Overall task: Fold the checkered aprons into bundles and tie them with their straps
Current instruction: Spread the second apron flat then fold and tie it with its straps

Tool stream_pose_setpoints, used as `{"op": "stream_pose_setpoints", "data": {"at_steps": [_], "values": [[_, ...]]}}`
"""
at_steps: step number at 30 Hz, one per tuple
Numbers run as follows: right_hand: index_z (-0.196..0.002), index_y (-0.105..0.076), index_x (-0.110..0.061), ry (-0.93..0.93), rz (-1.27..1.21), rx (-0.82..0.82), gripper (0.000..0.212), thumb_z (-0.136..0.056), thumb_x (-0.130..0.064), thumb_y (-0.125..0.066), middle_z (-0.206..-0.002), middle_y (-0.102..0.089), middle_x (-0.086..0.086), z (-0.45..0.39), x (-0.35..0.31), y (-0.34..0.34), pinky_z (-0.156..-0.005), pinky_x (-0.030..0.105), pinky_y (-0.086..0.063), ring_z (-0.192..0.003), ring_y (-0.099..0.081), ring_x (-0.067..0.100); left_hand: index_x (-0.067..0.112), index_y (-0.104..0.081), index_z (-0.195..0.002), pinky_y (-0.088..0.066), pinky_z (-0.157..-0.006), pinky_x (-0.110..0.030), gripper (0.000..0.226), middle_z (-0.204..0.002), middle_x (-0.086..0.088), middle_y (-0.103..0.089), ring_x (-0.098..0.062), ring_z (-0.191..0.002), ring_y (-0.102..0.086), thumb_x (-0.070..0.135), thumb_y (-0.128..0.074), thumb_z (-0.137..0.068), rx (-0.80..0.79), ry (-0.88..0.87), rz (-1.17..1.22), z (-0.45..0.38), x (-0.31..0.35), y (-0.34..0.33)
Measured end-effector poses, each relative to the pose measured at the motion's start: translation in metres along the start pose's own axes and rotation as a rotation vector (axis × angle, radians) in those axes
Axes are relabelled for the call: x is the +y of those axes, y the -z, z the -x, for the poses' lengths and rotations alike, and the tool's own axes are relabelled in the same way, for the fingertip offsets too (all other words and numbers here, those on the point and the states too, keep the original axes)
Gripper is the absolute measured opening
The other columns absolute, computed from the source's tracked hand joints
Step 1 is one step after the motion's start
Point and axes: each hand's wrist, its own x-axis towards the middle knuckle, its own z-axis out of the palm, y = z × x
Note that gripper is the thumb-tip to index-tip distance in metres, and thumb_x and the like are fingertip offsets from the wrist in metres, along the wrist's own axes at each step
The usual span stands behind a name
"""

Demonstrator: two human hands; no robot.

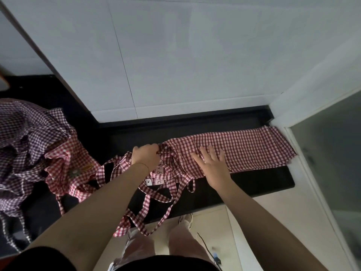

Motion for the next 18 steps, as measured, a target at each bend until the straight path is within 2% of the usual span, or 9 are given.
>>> {"op": "stream_pose_setpoints", "data": {"at_steps": [4, 6, 8, 10, 12, 14, 16, 18], "values": [[-0.149, -0.04, -0.021, 0.081, -0.041, 0.111, 0.072, -0.086, -0.015, -0.073, -0.155, -0.039, 0.011, -0.002, -0.003, -0.016, -0.115, 0.059, -0.025, -0.145, -0.031, 0.036, 0.015, -0.065, -0.105, -0.053, -0.085, -0.039, 0.025, -0.108, -0.006, -0.061, -0.023, -0.092, -0.059, 0.019, -0.041, -0.101, 0.026, 0.039, 0.03, 0.004, 0.002, 0.001], [-0.133, -0.058, -0.017, 0.096, -0.097, 0.199, 0.052, -0.083, -0.016, -0.075, -0.134, -0.06, 0.009, -0.002, -0.004, -0.021, -0.108, 0.053, -0.038, -0.13, -0.051, 0.032, 0.01, -0.064, -0.11, -0.055, -0.08, -0.038, 0.025, -0.113, -0.011, -0.059, -0.026, -0.096, -0.059, 0.013, -0.041, -0.101, 0.056, 0.089, 0.072, 0.004, 0.002, 0.004], [-0.114, -0.066, -0.016, 0.052, -0.2, 0.313, 0.028, -0.087, -0.016, -0.07, -0.11, -0.069, 0.003, -0.003, -0.003, -0.021, -0.099, 0.045, -0.045, -0.108, -0.063, 0.025, 0.006, -0.059, -0.114, -0.052, -0.077, -0.037, 0.022, -0.114, -0.013, -0.06, -0.027, -0.094, -0.06, 0.009, -0.042, -0.1, 0.075, 0.135, 0.121, 0.003, 0.001, 0.007], [-0.105, -0.069, -0.017, -0.028, -0.368, 0.337, 0.016, -0.089, -0.017, -0.069, -0.098, -0.07, -0.002, -0.006, -0.001, -0.013, -0.095, 0.04, -0.047, -0.095, -0.064, 0.019, 0.006, -0.054, -0.113, -0.048, -0.068, -0.036, 0.017, -0.108, -0.013, -0.061, -0.025, -0.084, -0.057, 0.008, -0.043, -0.1, 0.082, 0.171, 0.123, 0.001, 0.001, 0.009], [-0.108, -0.072, -0.017, -0.065, -0.521, 0.251, 0.02, -0.09, -0.024, -0.071, -0.104, -0.072, -0.003, -0.01, 0.005, -0.002, -0.095, 0.036, -0.048, -0.097, -0.066, 0.016, 0.007, -0.051, -0.111, -0.044, -0.063, -0.035, 0.014, -0.101, -0.011, -0.062, -0.023, -0.076, -0.054, 0.007, -0.044, -0.099, 0.097, 0.201, 0.101, -0.002, -0.002, 0.011], [-0.114, -0.073, -0.015, -0.077, -0.683, 0.072, 0.027, -0.09, -0.029, -0.071, -0.111, -0.072, -0.003, -0.011, 0.015, 0.012, -0.095, 0.03, -0.048, -0.102, -0.066, 0.015, 0.008, -0.051, -0.11, -0.042, -0.061, -0.034, 0.015, -0.093, -0.008, -0.06, -0.023, -0.074, -0.054, 0.006, -0.045, -0.097, 0.107, 0.224, 0.086, -0.005, -0.006, 0.014], [-0.106, -0.076, -0.013, -0.101, -0.845, -0.067, 0.023, -0.091, -0.03, -0.07, -0.099, -0.073, -0.001, -0.011, 0.028, 0.022, -0.084, 0.028, -0.052, -0.089, -0.068, 0.014, 0.009, -0.051, -0.112, -0.042, -0.06, -0.034, 0.017, -0.09, -0.006, -0.057, -0.023, -0.075, -0.055, 0.004, -0.045, -0.096, 0.093, 0.235, 0.073, -0.007, -0.009, 0.014], [-0.097, -0.076, -0.012, -0.13, -0.894, -0.088, 0.021, -0.093, -0.031, -0.067, -0.086, -0.071, -0.002, -0.012, 0.036, 0.026, -0.074, 0.029, -0.052, -0.077, -0.065, 0.013, 0.008, -0.051, -0.114, -0.042, -0.06, -0.034, 0.019, -0.09, -0.007, -0.057, -0.023, -0.076, -0.056, 0.005, -0.046, -0.096, 0.061, 0.235, 0.076, -0.006, -0.01, 0.011]]}}
